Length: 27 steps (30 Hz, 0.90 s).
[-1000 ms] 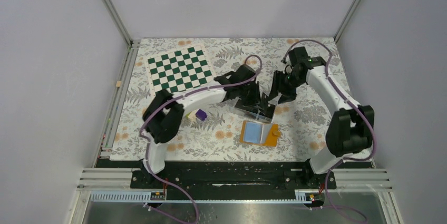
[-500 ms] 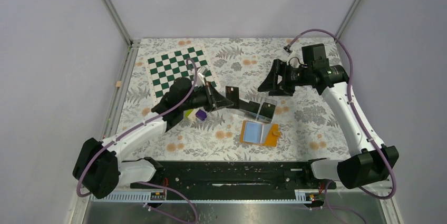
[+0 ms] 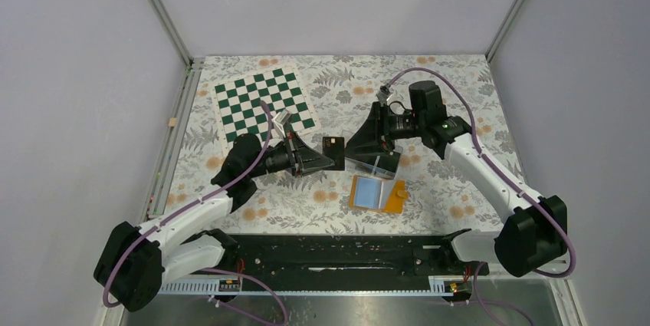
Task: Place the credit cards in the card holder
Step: Insert the credit card into the card holder.
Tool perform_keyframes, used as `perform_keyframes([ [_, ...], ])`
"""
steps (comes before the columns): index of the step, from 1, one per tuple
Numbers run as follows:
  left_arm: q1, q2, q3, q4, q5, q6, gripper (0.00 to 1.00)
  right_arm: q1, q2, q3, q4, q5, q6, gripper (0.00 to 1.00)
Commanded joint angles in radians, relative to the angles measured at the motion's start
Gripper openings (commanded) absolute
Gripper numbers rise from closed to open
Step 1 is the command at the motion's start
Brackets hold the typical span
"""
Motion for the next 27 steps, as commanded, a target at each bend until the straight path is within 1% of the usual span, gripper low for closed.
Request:
perform_keyframes([
  [1, 0.004, 0.007, 0.077, 0.011, 0.057, 0.011, 0.0, 0.01, -0.006, -0.058, 0.297, -0.098, 0.2, 0.51],
  [4, 0.005, 0.02, 0.098, -0.002, 0.061, 0.02, 0.0, 0.035, 0.012, -0.065, 0.308, -0.098, 0.201, 0.47],
  [7, 0.005, 0.036, 0.118, -0.001, 0.063, 0.018, 0.0, 0.05, 0.023, -0.068, 0.319, -0.096, 0.21, 0.45],
  [9, 0.005, 0.045, 0.124, 0.0, 0.062, 0.015, 0.0, 0.053, 0.024, -0.08, 0.402, -0.101, 0.253, 0.42],
  [11, 0.004, 0.052, 0.127, 0.006, 0.06, 0.012, 0.0, 0.053, 0.028, -0.085, 0.439, -0.107, 0.28, 0.34],
  [15, 0.005, 0.06, 0.132, 0.007, 0.065, 0.01, 0.0, 0.053, 0.042, -0.079, 0.443, -0.122, 0.284, 0.2],
  [17, 0.005, 0.061, 0.132, 0.004, 0.066, 0.01, 0.0, 0.055, 0.049, -0.078, 0.445, -0.129, 0.283, 0.18],
  [20, 0.005, 0.066, 0.129, 0.004, 0.063, 0.009, 0.0, 0.058, 0.06, -0.079, 0.447, -0.144, 0.285, 0.19],
  [23, 0.005, 0.075, 0.129, 0.007, 0.061, 0.007, 0.07, 0.059, 0.065, -0.082, 0.454, -0.149, 0.285, 0.18],
  [24, 0.005, 0.08, 0.13, 0.009, 0.064, 0.006, 0.12, 0.06, 0.067, -0.082, 0.455, -0.153, 0.285, 0.14],
  [25, 0.005, 0.082, 0.129, 0.008, 0.064, 0.007, 0.19, 0.06, 0.068, -0.08, 0.455, -0.157, 0.283, 0.04],
  [26, 0.005, 0.086, 0.128, 0.004, 0.063, 0.008, 0.27, 0.059, 0.07, -0.077, 0.451, -0.16, 0.277, 0.0],
  [27, 0.005, 0.089, 0.127, -0.007, 0.058, 0.013, 0.35, 0.059, 0.069, -0.074, 0.438, -0.158, 0.266, 0.0],
])
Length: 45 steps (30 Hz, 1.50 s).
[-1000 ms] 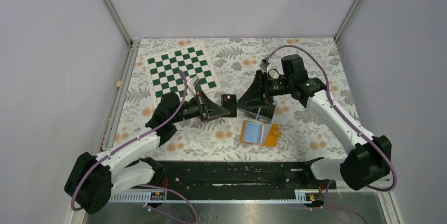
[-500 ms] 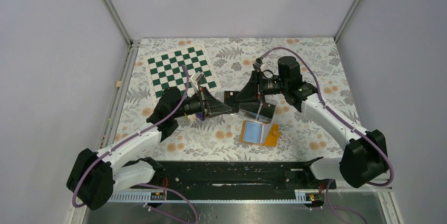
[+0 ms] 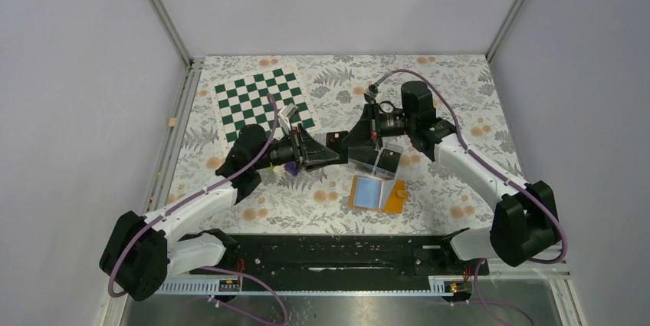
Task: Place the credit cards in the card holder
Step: Insert the credit card into the card holder.
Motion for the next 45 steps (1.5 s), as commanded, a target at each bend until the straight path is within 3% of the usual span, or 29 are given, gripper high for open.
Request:
perform_keyframes([
  [1, 0.001, 0.016, 0.036, 0.004, 0.003, 0.021, 0.42, 0.011, -0.001, 0.02, -0.001, -0.039, -0.032, 0.0],
  [8, 0.008, 0.095, 0.127, -0.373, -0.123, 0.178, 0.47, -0.057, -0.052, 0.17, -0.567, 0.268, -0.382, 0.0],
  [15, -0.039, 0.318, 0.287, -0.595, -0.324, 0.372, 0.39, -0.246, -0.14, 0.186, -0.87, 0.539, -0.55, 0.0],
  [21, -0.17, 0.578, 0.582, -0.773, -0.421, 0.544, 0.33, -0.311, -0.164, 0.177, -0.952, 0.604, -0.611, 0.0],
  [25, -0.218, 0.715, 0.701, -0.826, -0.457, 0.602, 0.32, -0.333, -0.165, 0.176, -0.954, 0.6, -0.617, 0.0],
  [37, -0.238, 0.904, 0.867, -0.812, -0.457, 0.601, 0.32, -0.351, -0.129, 0.201, -0.972, 0.594, -0.65, 0.0],
  [45, -0.239, 0.996, 0.935, -0.735, -0.432, 0.515, 0.34, -0.352, -0.109, 0.197, -0.971, 0.575, -0.686, 0.0],
])
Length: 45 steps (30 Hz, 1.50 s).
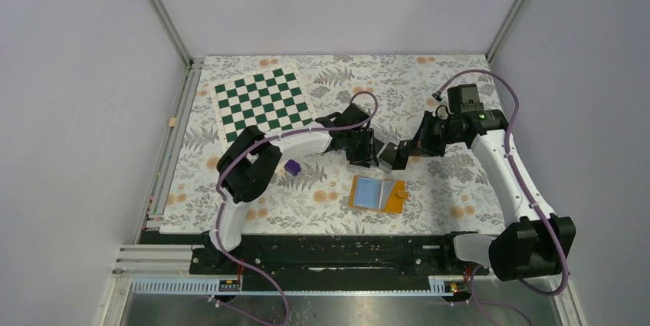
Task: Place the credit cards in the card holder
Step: Insert the credit card into the card holder.
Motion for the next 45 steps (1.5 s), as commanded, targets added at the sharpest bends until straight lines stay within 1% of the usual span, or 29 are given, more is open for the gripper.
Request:
perform_keyframes([
  [1, -0.002, 0.045, 0.062, 0.095, 0.008, -0.066, 0.34, -0.008, 0.013, 0.039, -0.015, -0.008, -0.042, 0.0],
  [8, -0.003, 0.133, 0.125, 0.206, 0.061, -0.179, 0.35, -0.007, 0.015, -0.007, -0.003, -0.025, -0.06, 0.0],
  [11, -0.001, 0.124, 0.117, 0.227, 0.069, -0.195, 0.37, -0.006, 0.016, -0.057, 0.033, -0.058, -0.061, 0.0],
  [13, 0.006, 0.08, 0.069, 0.243, 0.063, -0.193, 0.4, -0.002, 0.02, -0.087, 0.056, -0.078, -0.063, 0.0],
  [16, 0.036, -0.022, -0.053, 0.297, 0.068, -0.209, 0.44, 0.029, 0.028, -0.122, 0.085, -0.086, -0.063, 0.0],
  [18, 0.06, -0.1, -0.151, 0.338, 0.077, -0.22, 0.45, 0.065, 0.041, -0.131, 0.105, -0.085, -0.059, 0.0],
  [22, 0.105, -0.225, -0.304, 0.344, 0.104, -0.218, 0.45, 0.149, 0.083, -0.141, 0.165, -0.069, -0.037, 0.0],
  [26, 0.125, -0.304, -0.404, 0.335, 0.144, -0.206, 0.45, 0.197, 0.133, -0.164, 0.261, -0.038, -0.014, 0.0],
  [31, 0.126, -0.339, -0.527, 0.343, 0.179, -0.232, 0.41, 0.198, 0.154, -0.228, 0.389, -0.006, 0.017, 0.0],
  [35, 0.124, -0.361, -0.622, 0.419, 0.183, -0.28, 0.39, 0.197, 0.165, -0.269, 0.422, -0.005, 0.025, 0.0],
  [38, 0.121, -0.355, -0.644, 0.425, 0.186, -0.285, 0.38, 0.197, 0.172, -0.3, 0.43, 0.013, 0.011, 0.0],
  [45, 0.089, -0.31, -0.639, 0.4, 0.183, -0.283, 0.37, 0.197, 0.183, -0.379, 0.473, 0.056, -0.007, 0.0],
])
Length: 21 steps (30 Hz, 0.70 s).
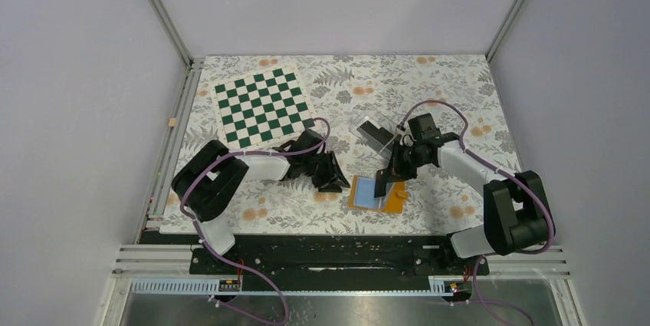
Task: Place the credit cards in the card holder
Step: Insert the credit card into the card holder.
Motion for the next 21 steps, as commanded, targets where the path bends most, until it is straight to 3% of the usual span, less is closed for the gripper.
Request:
perform_keyframes([
  [1, -0.031, 0.01, 0.005, 0.031, 0.008, -0.009, 0.37, 0.004, 0.001, -0.06, 0.056, 0.058, -0.016, 0.0],
  [9, -0.118, 0.063, 0.022, 0.02, 0.007, -0.026, 0.35, -0.031, -0.035, -0.2, 0.13, 0.015, -0.02, 0.0],
  [21, -0.143, 0.033, -0.008, -0.067, -0.017, -0.002, 0.19, -0.065, -0.157, -0.331, 0.305, -0.04, 0.111, 0.0],
])
